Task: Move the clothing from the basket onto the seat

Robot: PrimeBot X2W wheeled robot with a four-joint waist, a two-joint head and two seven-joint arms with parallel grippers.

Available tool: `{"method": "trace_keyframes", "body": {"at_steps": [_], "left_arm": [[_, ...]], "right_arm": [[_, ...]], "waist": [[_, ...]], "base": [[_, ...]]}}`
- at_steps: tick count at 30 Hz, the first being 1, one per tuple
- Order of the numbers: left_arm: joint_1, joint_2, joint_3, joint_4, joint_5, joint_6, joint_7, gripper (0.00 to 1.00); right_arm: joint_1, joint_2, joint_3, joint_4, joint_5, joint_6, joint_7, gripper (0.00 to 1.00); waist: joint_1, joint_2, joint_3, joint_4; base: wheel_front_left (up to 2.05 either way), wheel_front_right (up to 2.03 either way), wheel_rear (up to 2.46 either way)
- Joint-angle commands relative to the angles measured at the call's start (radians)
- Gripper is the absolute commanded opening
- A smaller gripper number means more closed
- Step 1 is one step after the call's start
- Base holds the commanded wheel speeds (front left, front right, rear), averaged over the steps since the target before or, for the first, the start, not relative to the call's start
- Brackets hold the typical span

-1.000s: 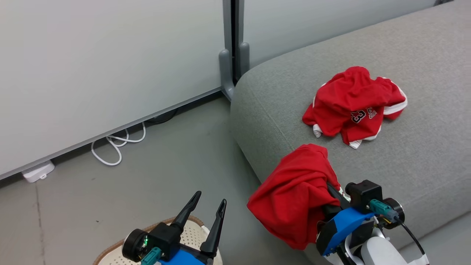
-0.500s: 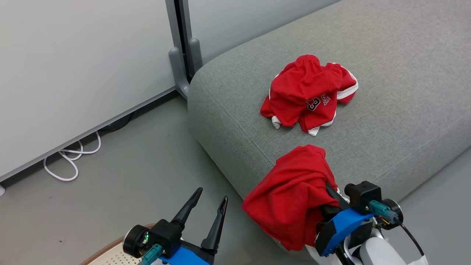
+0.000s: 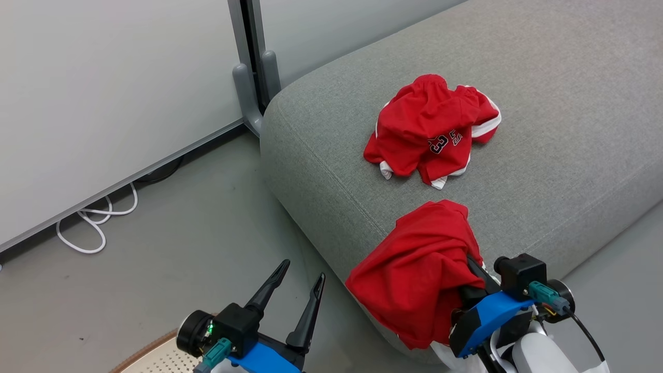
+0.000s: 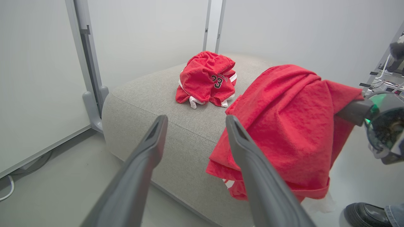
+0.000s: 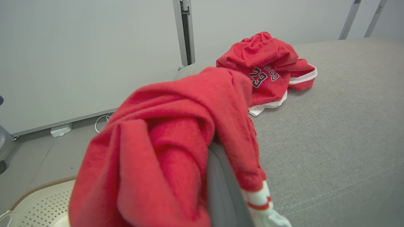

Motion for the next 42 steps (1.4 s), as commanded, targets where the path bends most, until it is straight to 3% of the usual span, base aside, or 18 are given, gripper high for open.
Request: {"method": "trace_keyframes", "body": {"at_steps": [1, 8, 15, 25, 32, 42], "left_arm": [[-0.003, 0.008, 0.002, 0.0, -0.002, -0.007, -0.005, 1.0], [0.0, 0.022, 0.023, -0.032, 0.015, -0.007, -0.005, 1.0], [-0.008, 0.057, 0.063, -0.091, 0.036, -0.004, -0.005, 1.0], [-0.067, 0.178, 0.057, -0.249, 0.093, -0.004, 0.021, 1.0], [-0.101, 0.247, 0.072, -0.419, 0.136, 0.003, 0.058, 1.0], [-0.136, 0.297, 0.074, -0.565, 0.176, 0.015, 0.081, 1.0]], "right_arm": [[0.004, 0.0, -0.002, -0.007, -0.004, 0.001, -0.003, 0.0], [-0.062, 0.0, -0.009, -0.012, 0.018, 0.001, 0.008, 0.0], [-0.229, -0.011, -0.053, -0.018, 0.127, 0.001, 0.033, 0.0], [-0.553, -0.167, -0.167, -0.045, 0.292, 0.001, 0.059, 0.0], [-0.729, -0.252, -0.313, -0.028, 0.324, 0.001, 0.012, 0.0], [-0.802, -0.236, -0.434, 0.1, 0.289, 0.001, -0.089, 0.0]], "waist": [[0.0, 0.0, 0.002, 0.0], [0.0, 0.0, 0.039, -0.006], [0.0, 0.0, 0.139, -0.015], [0.0, 0.0, 0.373, 0.018], [0.0, 0.0, 0.519, 0.047], [0.0, 0.0, 0.647, 0.104]], "base": [[0.0, 0.0, 0.0], [0.0, 0.0, 0.0], [0.0, 0.0, 0.0], [0.0, 0.0, 0.0], [0.0, 0.0, 0.0], [0.0, 0.0, 0.0]]}}
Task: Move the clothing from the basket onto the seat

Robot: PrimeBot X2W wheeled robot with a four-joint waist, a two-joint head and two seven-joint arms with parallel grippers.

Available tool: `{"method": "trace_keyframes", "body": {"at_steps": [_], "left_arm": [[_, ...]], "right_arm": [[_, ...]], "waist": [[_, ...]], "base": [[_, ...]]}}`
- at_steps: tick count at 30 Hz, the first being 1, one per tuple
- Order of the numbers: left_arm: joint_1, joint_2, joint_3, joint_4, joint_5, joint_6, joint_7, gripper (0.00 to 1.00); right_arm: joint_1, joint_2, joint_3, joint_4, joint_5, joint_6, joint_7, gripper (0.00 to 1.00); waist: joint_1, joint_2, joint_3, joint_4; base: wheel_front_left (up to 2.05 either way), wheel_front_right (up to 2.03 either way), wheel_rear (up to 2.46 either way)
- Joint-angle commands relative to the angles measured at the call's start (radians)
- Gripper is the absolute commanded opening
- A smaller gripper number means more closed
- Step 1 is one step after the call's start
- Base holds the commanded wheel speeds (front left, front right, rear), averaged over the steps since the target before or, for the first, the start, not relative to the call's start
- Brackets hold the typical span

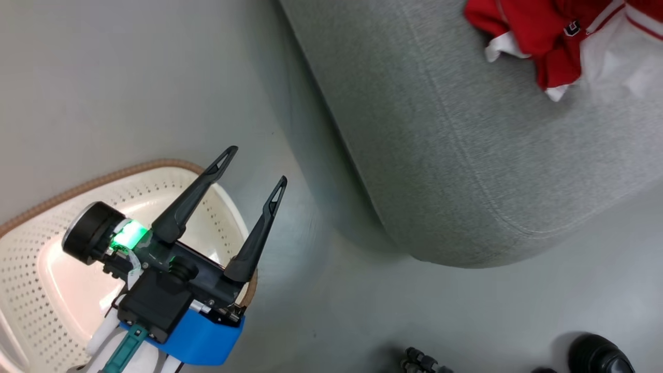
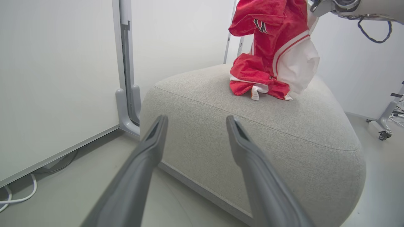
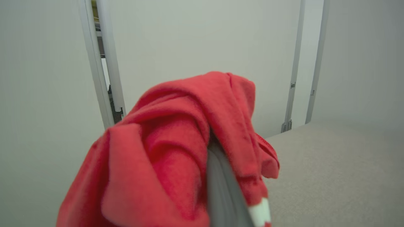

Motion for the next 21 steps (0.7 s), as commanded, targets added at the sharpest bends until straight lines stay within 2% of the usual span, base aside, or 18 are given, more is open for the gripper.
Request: {"method": "trace_keyframes", "body": {"at_steps": [1, 13, 21], "left_arm": [[-0.009, 0.012, 0.009, -0.018, 0.009, 0.01, -0.001, 1.0], [-0.017, 0.029, 0.011, -0.03, 0.01, 0.022, 0.01, 1.0], [-0.024, 0.029, 0.005, -0.014, 0.0, 0.023, 0.004, 1.0]], "right_arm": [[-0.004, 0.005, -0.016, 0.039, -0.016, 0.001, -0.011, 0.0], [-0.031, 0.029, -0.069, 0.3, -0.112, 0.001, -0.026, 0.0], [-0.031, 0.041, -0.088, 0.314, -0.135, 0.001, -0.027, 0.0]], "waist": [[-0.0003, 0.0, 0.046, 0.031], [-0.0003, 0.0, 0.088, 0.05], [-0.0003, 0.0, 0.073, 0.05]], "base": [[0.0, 0.0, 0.0], [0.0, 0.0, 0.0], [0.0, 0.0, 0.0]]}}
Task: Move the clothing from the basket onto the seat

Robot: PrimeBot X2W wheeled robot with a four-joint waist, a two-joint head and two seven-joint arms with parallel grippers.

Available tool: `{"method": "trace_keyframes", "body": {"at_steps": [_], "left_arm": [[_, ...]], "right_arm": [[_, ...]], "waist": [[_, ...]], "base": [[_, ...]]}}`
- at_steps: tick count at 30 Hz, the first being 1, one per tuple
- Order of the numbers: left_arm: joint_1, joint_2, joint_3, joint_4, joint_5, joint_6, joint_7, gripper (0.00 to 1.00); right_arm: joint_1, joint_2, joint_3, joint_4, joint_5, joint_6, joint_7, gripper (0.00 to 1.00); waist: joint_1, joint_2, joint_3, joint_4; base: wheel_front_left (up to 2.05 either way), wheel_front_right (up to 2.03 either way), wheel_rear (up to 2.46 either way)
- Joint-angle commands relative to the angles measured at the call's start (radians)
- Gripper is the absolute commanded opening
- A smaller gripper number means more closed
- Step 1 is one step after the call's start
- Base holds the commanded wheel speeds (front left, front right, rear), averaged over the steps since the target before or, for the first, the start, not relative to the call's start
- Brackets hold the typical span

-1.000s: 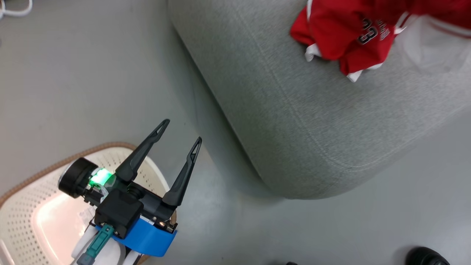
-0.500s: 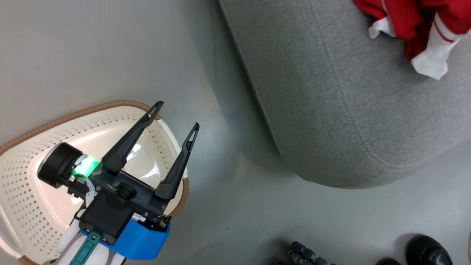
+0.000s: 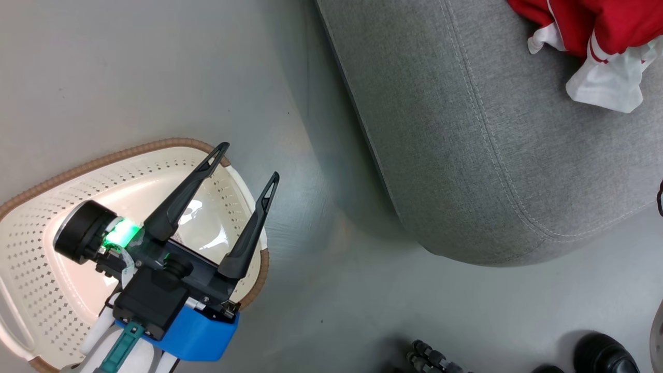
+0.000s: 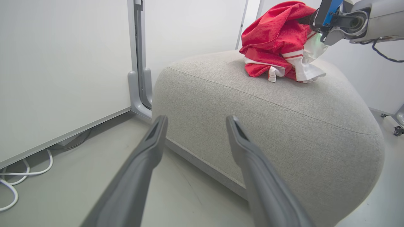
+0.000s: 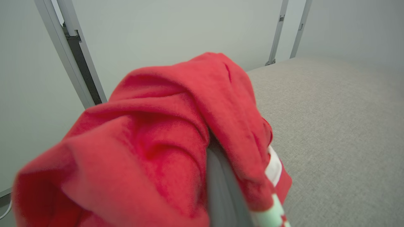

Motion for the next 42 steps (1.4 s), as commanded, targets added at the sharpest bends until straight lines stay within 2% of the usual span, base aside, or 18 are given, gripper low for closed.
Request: {"method": "trace_keyframes", "body": {"at_steps": [1, 3, 4, 6, 7, 8, 9, 20, 28, 36, 42], "left_arm": [[-0.02, 0.004, 0.0, 0.005, -0.004, 0.002, -0.008, 1.0], [-0.023, 0.0, -0.005, 0.013, -0.005, 0.001, -0.01, 1.0], [-0.024, -0.002, -0.008, 0.019, -0.007, 0.001, -0.013, 1.0], [-0.025, -0.008, -0.014, 0.03, -0.011, 0.001, -0.017, 1.0], [-0.026, -0.011, -0.016, 0.036, -0.013, 0.001, -0.019, 1.0], [-0.027, -0.013, -0.017, 0.041, -0.015, 0.002, -0.024, 1.0], [-0.027, -0.016, -0.019, 0.049, -0.016, 0.002, -0.027, 1.0], [-0.017, -0.074, -0.042, 0.169, -0.055, 0.004, -0.078, 1.0], [0.023, -0.136, -0.033, 0.264, -0.089, 0.006, -0.095, 1.0], [0.079, -0.219, 0.008, 0.304, -0.107, -0.005, -0.096, 1.0], [0.141, -0.274, 0.068, 0.338, -0.112, -0.015, -0.096, 1.0]], "right_arm": [[-0.004, 0.0, -0.002, -0.006, -0.011, 0.001, -0.005, 0.0], [0.008, 0.001, 0.001, -0.008, -0.018, 0.001, -0.005, 0.0], [0.015, 0.003, 0.004, -0.007, -0.023, 0.001, -0.005, 0.04], [0.027, 0.008, 0.008, -0.003, -0.029, 0.001, -0.006, 0.45], [0.033, 0.012, 0.01, 0.002, -0.033, 0.001, -0.006, 0.62], [0.036, 0.016, 0.013, 0.006, -0.035, 0.001, -0.006, 0.89], [0.041, 0.018, 0.015, 0.009, -0.037, 0.001, -0.006, 1.0], [0.134, 0.021, 0.055, 0.027, -0.065, 0.001, -0.006, 1.0], [0.25, 0.037, 0.077, 0.007, -0.086, 0.001, -0.006, 1.0], [0.383, 0.028, 0.066, -0.051, -0.121, 0.001, -0.005, 1.0], [0.509, 0.052, 0.073, -0.125, -0.156, 0.001, -0.005, 1.0]], "waist": [[-0.0001, 0.0, -0.007, 0.001], [-0.0001, 0.0, -0.017, 0.003], [-0.0001, 0.0, -0.022, 0.004], [-0.0001, 0.0, -0.033, 0.006], [-0.0001, 0.0, -0.038, 0.007], [-0.0001, 0.0, -0.044, 0.009], [-0.0001, 0.0, -0.05, 0.011], [-0.0001, 0.0, -0.158, 0.053], [-0.0001, 0.0, -0.279, 0.092], [-0.0001, 0.0, -0.412, 0.16], [-0.0001, 0.0, -0.514, 0.204]], "base": [[0.0, 0.0, 0.0], [0.0, 0.0, 0.0], [0.0, 0.0, 0.0], [0.0, 0.0, 0.0], [0.0, 0.0, 0.0], [0.0, 0.0, 0.0], [0.0, 0.0, 0.0], [0.0, 0.0, 0.0], [0.0, 0.0, 0.0], [0.0, 0.0, 0.0], [0.0, 0.0, 0.0]]}}
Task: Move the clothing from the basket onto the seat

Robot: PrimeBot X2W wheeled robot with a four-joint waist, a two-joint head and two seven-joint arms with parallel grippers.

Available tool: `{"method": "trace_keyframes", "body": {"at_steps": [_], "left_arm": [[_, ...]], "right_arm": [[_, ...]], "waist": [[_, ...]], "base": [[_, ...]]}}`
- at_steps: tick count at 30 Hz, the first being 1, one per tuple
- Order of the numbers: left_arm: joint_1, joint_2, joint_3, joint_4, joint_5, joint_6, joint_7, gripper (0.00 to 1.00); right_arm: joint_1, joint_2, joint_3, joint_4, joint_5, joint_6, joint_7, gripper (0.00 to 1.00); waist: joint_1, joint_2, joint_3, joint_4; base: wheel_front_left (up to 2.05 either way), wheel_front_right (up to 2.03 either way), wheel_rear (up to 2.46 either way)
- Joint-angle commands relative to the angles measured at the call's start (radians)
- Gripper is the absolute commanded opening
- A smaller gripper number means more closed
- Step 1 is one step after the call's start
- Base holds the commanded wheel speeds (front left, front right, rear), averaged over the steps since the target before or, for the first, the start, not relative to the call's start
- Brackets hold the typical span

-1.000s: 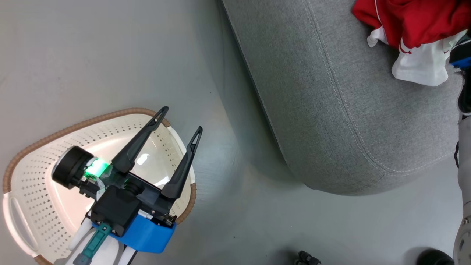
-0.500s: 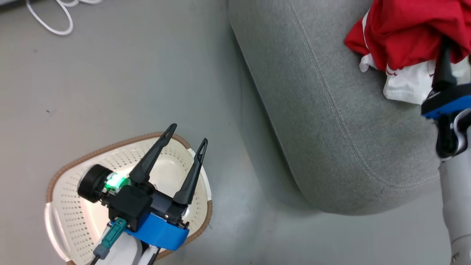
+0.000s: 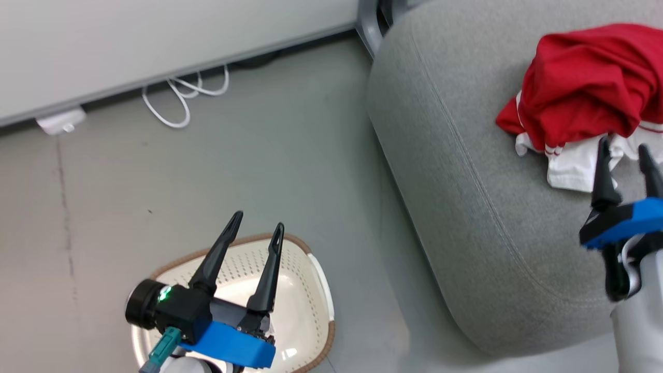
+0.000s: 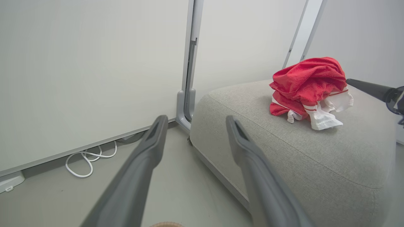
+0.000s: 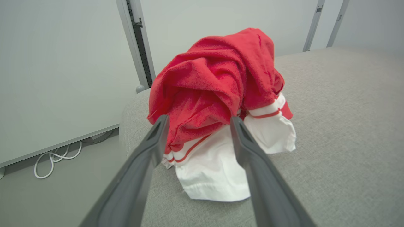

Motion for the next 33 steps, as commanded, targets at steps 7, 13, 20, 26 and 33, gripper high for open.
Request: {"method": "trace_keyframes", "body": {"at_steps": [7, 13, 20, 26, 33], "left_arm": [[0.088, -0.054, 0.077, 0.037, 0.004, -0.014, -0.005, 1.0], [0.145, -0.082, 0.132, 0.073, 0.01, -0.019, -0.005, 1.0], [0.187, -0.102, 0.201, 0.103, 0.022, -0.022, -0.005, 1.0], [0.195, -0.11, 0.253, 0.135, 0.033, -0.023, -0.005, 1.0], [0.2, -0.116, 0.293, 0.172, 0.042, -0.023, -0.005, 1.0]], "right_arm": [[0.192, 0.041, 0.04, -0.112, -0.038, 0.001, -0.003, 1.0], [0.337, 0.068, 0.075, -0.24, -0.044, 0.001, 0.023, 1.0], [0.497, 0.108, 0.095, -0.416, -0.057, 0.001, 0.068, 1.0], [0.6, 0.137, 0.144, -0.527, -0.08, 0.001, 0.094, 1.0], [0.671, 0.15, 0.186, -0.587, -0.09, 0.001, 0.106, 1.0]], "waist": [[0.0003, -0.0001, -0.167, 0.093], [0.0003, -0.0001, -0.234, 0.146], [0.0003, -0.0001, -0.276, 0.214], [0.0003, -0.0001, -0.295, 0.271], [0.0003, -0.0001, -0.319, 0.312]], "base": [[0.0, 0.0, 0.0], [0.0, 0.0, 0.0], [0.0, 0.0, 0.0], [0.0, 0.0, 0.0], [0.0, 0.0, 0.0]]}}
